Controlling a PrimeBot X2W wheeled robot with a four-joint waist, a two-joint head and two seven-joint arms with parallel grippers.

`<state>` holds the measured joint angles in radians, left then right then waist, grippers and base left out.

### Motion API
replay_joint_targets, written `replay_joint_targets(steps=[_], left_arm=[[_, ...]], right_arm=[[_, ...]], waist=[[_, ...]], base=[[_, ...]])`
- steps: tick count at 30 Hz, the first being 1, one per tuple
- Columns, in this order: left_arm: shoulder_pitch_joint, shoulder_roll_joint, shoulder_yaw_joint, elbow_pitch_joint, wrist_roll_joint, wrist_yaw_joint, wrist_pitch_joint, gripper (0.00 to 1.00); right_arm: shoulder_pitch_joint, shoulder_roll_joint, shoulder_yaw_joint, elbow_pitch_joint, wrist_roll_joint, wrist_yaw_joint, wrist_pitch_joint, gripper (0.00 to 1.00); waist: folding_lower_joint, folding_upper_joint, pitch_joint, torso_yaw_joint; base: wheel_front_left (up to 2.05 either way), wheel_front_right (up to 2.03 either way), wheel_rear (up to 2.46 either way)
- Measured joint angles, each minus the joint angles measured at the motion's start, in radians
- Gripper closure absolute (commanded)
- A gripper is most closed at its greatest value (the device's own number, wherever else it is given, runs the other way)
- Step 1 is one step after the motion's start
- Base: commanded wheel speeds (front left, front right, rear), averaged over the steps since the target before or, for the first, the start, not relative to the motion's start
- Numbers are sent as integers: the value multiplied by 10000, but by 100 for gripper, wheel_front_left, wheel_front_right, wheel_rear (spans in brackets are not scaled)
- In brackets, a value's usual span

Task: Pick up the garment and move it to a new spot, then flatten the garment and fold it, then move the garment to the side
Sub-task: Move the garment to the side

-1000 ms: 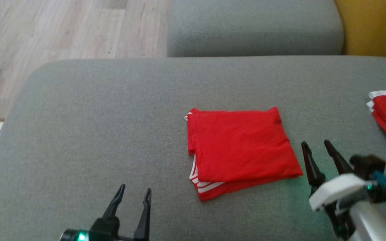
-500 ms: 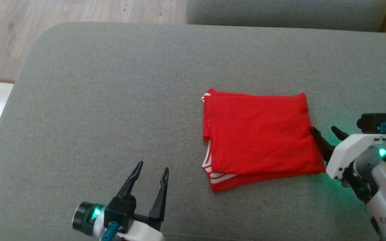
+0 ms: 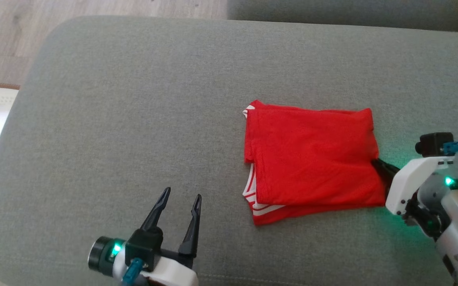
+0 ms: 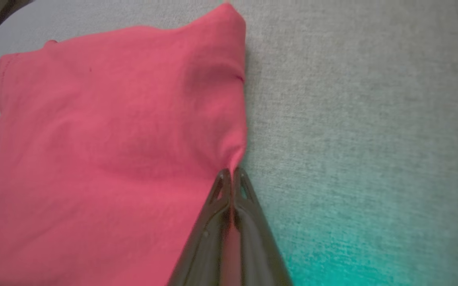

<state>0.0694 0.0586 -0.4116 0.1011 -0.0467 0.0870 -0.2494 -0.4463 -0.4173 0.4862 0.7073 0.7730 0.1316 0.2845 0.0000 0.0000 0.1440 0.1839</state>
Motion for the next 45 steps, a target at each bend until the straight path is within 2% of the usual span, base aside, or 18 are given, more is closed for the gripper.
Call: replay_joint_targets(steps=[4, 8, 21, 26, 36, 37, 38, 42, 45], left_arm=[[-75, -2, -8, -42, -2, 10, 0, 0], [-271, -2, -19, -138, -2, 4, 0, 0], [-1310, -8, -242, -305, 15, -161, 0, 0], [-1652, -15, -316, -291, 15, -180, 0, 0], [-2132, -21, -468, -192, 15, -257, -2, 0], [-2161, -21, -477, -173, 15, -257, -2, 0], [-2194, -21, -491, -140, 15, -261, -2, 0], [-2241, -23, -537, -42, 15, -267, -2, 0], [-2232, -27, -533, -12, 12, -244, -2, 0]], right_arm=[[-253, -244, 88, 157, -213, 0, -433, 100], [-890, -750, -12, 405, -583, 0, -631, 100], [-3255, -2922, -533, 397, -1816, 0, -376, 100], [-3810, -3751, -938, 224, -2261, 0, -153, 100], [-3915, -4920, -2142, 17, -3308, 0, 153, 100], [-3907, -4959, -2249, 15, -3538, 0, 151, 53], [-3890, -4968, -2393, 19, -3799, 0, 132, 0], [-3816, -4591, -3104, 65, -4943, 0, -270, 0], [-3560, -3624, -3693, 15, -5799, 0, -518, 0]], waist=[[0, 0, 96, -210], [0, 0, 289, -520], [0, 0, 1296, -1605], [1, 0, 1714, -1795], [1, 0, 2279, -1739], [1, 0, 2304, -1724], [1, 0, 2317, -1704], [1, 0, 2182, -1646], [1, 0, 1879, -1599]], base=[[0, 0, 0], [0, 0, 0], [0, 0, 0], [0, 0, 0], [0, 0, 0], [0, 0, 0], [0, 0, 0], [0, 0, 0], [0, 0, 0]])
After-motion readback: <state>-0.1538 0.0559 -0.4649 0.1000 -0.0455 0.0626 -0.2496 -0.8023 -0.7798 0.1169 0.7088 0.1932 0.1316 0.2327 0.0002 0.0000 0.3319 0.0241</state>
